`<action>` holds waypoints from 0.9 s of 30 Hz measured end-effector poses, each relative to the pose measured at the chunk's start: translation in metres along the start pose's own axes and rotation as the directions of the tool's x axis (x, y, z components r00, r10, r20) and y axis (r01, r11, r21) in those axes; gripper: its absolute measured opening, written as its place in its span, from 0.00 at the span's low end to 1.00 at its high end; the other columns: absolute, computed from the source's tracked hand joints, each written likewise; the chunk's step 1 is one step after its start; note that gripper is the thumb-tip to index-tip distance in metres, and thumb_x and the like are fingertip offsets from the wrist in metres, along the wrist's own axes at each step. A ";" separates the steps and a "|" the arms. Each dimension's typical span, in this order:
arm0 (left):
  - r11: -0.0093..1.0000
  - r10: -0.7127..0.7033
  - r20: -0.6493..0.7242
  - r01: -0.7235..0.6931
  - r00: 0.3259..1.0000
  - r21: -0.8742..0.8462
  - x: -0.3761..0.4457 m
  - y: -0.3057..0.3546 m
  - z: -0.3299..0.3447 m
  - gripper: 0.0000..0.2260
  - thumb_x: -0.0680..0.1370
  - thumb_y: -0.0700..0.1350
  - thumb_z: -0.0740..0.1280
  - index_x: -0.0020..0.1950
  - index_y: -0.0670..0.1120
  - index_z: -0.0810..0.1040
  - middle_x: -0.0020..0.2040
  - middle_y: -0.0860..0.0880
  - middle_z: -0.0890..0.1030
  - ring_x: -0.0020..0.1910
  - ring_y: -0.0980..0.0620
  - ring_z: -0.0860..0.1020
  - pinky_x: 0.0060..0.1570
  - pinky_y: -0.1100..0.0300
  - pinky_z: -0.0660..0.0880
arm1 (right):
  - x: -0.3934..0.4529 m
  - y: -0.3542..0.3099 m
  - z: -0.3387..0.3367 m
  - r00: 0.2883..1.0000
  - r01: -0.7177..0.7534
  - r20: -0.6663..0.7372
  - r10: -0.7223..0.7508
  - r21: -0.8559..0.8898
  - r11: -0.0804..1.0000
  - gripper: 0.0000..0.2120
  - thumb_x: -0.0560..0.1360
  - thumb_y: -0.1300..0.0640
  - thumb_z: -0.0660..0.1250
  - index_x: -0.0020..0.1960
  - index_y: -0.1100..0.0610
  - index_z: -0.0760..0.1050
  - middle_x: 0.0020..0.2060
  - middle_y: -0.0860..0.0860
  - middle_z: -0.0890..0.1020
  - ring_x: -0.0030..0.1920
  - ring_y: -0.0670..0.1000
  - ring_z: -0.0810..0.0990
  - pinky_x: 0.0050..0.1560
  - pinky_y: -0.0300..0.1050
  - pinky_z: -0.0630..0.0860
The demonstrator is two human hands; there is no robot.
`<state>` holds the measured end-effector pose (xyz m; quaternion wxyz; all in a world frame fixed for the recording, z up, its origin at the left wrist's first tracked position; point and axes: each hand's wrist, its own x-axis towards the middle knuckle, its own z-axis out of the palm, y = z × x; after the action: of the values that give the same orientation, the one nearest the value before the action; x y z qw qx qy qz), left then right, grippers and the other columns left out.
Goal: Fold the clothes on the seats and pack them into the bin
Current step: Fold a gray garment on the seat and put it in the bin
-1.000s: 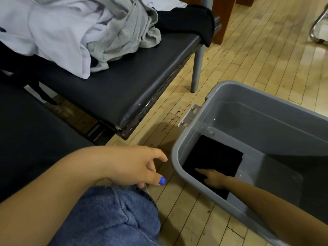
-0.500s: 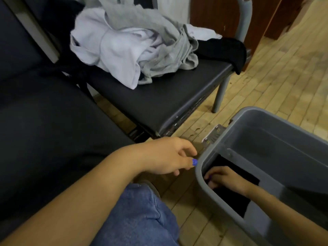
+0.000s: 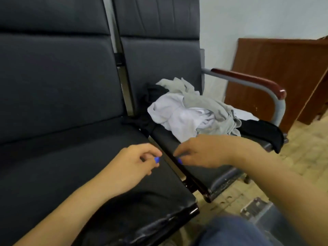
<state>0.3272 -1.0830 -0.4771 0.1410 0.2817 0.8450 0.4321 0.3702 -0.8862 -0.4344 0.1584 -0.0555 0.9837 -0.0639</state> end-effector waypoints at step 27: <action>0.949 -0.282 -0.091 0.291 0.955 0.122 -0.043 -0.153 -0.090 0.06 0.79 0.42 0.64 0.48 0.55 0.74 0.41 0.50 0.81 0.34 0.57 0.79 0.33 0.70 0.71 | 0.138 0.055 0.031 0.492 -0.056 -0.556 0.670 0.748 0.662 0.02 0.77 0.62 0.63 0.48 0.60 0.73 0.49 0.61 0.78 0.51 0.57 0.74 0.48 0.50 0.70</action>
<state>0.2633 -1.2391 -0.5486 0.1525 0.1491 0.9086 0.3592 0.2453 -0.8533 -0.5132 -0.2826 0.2641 0.8423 -0.3754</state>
